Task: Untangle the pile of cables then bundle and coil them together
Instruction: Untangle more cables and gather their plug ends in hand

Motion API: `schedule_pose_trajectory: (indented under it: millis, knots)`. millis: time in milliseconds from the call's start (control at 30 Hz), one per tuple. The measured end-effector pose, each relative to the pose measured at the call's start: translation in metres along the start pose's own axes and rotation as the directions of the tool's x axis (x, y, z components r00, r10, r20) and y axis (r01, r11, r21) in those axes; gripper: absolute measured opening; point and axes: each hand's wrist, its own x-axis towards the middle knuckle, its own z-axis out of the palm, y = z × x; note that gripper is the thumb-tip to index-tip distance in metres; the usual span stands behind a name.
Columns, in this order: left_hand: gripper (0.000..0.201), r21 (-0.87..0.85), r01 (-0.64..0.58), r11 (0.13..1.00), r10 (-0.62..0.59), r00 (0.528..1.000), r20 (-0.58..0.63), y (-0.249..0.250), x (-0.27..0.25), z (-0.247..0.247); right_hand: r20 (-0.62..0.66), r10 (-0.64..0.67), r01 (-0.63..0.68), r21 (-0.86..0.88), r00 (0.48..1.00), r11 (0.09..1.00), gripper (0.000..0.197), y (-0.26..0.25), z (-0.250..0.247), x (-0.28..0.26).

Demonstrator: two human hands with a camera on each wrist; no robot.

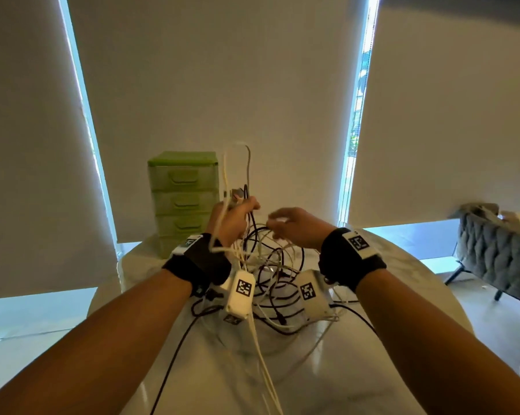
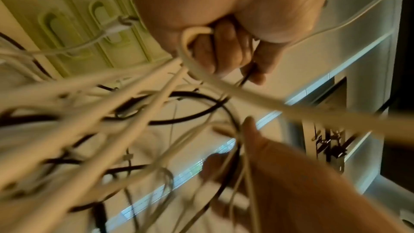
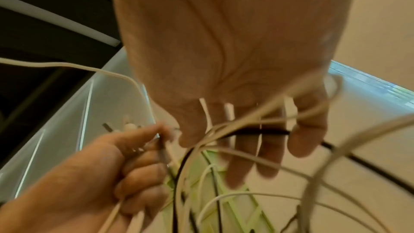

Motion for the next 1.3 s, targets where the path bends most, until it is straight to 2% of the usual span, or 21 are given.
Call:
schedule_pose_trajectory:
  millis: [67, 200, 333, 433, 500, 567, 633, 667, 733, 767, 800, 833, 900, 967, 1033, 1100, 1133, 1200, 1300]
  knots:
    - [0.034, -0.024, 0.018, 1.000, -0.021, 0.994, -0.103, 0.006, 0.009, -0.004, 0.071, 0.045, -0.043, -0.023, 0.996, 0.999, 0.033, 0.011, -0.003, -0.001]
    - [0.037, 0.128, -0.047, 0.991, 0.081, 0.957, -0.279, 0.016, 0.025, -0.021, -0.036, 0.051, -0.053, -0.040, 0.998, 0.998, 0.033, 0.023, -0.019, -0.002]
    - [0.036, 0.247, 0.013, 0.969, 0.063, 0.953, -0.297, 0.015, 0.033, -0.036, -0.216, 0.088, -0.109, -0.088, 0.973, 0.990, 0.031, 0.039, -0.034, 0.009]
    - [0.034, 0.337, 0.022, 0.941, 0.091, 0.945, -0.315, 0.016, 0.036, -0.040, -0.327, 0.208, -0.242, -0.067, 0.922, 0.968, 0.030, 0.055, -0.035, 0.019]
    - [0.033, 0.298, 0.017, 0.955, 0.100, 0.922, -0.373, 0.019, 0.037, -0.040, -0.382, 0.284, -0.362, -0.148, 0.879, 0.920, 0.034, 0.068, -0.033, 0.023]
    - [0.036, 0.164, -0.027, 0.986, 0.090, 0.917, -0.390, 0.023, 0.036, -0.034, -0.431, 0.319, -0.461, -0.279, 0.844, 0.842, 0.032, 0.071, -0.028, 0.023]
    - [0.036, 0.019, -0.102, 0.995, 0.103, 0.940, -0.326, 0.032, 0.026, -0.018, -0.452, 0.216, -0.411, -0.395, 0.865, 0.822, 0.031, 0.062, -0.019, 0.022]
    - [0.036, 0.005, -0.137, 0.991, 0.134, 0.953, -0.273, 0.037, 0.022, -0.009, -0.413, 0.134, -0.310, -0.396, 0.901, 0.864, 0.035, 0.054, -0.016, 0.023]
    - [0.036, 0.023, -0.203, 0.979, 0.204, 0.962, -0.181, 0.050, 0.016, 0.002, -0.209, 0.026, -0.069, -0.201, 0.978, 0.977, 0.033, 0.030, -0.013, 0.020]
    - [0.036, 0.022, -0.221, 0.975, 0.222, 0.962, -0.158, 0.055, 0.015, 0.003, -0.079, 0.005, -0.016, -0.132, 0.997, 0.991, 0.028, 0.020, -0.013, 0.018]
    - [0.036, 0.008, -0.219, 0.976, 0.218, 0.966, -0.140, 0.060, 0.012, 0.004, 0.011, -0.018, 0.020, -0.156, 1.000, 0.988, 0.025, 0.013, -0.014, 0.016]
    - [0.034, -0.009, -0.209, 0.978, 0.207, 0.971, -0.121, 0.062, 0.011, 0.003, 0.041, -0.033, 0.041, -0.190, 0.999, 0.981, 0.022, 0.008, -0.015, 0.014]
    - [0.031, -0.024, -0.201, 0.979, 0.198, 0.976, -0.096, 0.061, 0.011, -0.002, -0.007, -0.082, 0.080, -0.146, 0.997, 0.986, 0.022, 0.004, -0.023, 0.011]
    - [0.036, 0.063, -0.178, 0.982, 0.181, 0.982, -0.045, 0.051, 0.010, -0.005, -0.097, -0.153, 0.154, -0.002, 0.983, 0.988, 0.025, 0.001, -0.028, 0.007]
    - [0.046, 0.217, -0.146, 0.965, 0.125, 0.986, 0.106, 0.035, 0.004, -0.001, -0.191, -0.217, 0.254, 0.198, 0.957, 0.947, 0.026, -0.008, -0.033, 0.004]
    - [0.039, 0.257, -0.162, 0.953, 0.098, 0.964, 0.246, 0.015, -0.005, 0.011, -0.239, -0.262, 0.325, 0.279, 0.935, 0.904, 0.025, -0.018, -0.037, 0.003]
    - [0.034, 0.234, -0.172, 0.957, 0.107, 0.958, 0.266, 0.006, -0.007, 0.017, -0.234, -0.284, 0.340, 0.256, 0.930, 0.905, 0.024, -0.022, -0.038, 0.003]
    - [0.034, 0.225, -0.167, 0.960, 0.122, 0.972, 0.199, -0.003, -0.006, 0.022, -0.168, -0.275, 0.302, 0.170, 0.947, 0.938, 0.022, -0.023, -0.036, 0.003]
    - [0.032, 0.172, -0.112, 0.979, 0.105, 0.993, 0.052, 0.004, 0.003, 0.016, 0.087, -0.073, 0.077, -0.044, 0.994, 0.996, 0.036, -0.010, -0.030, -0.001]
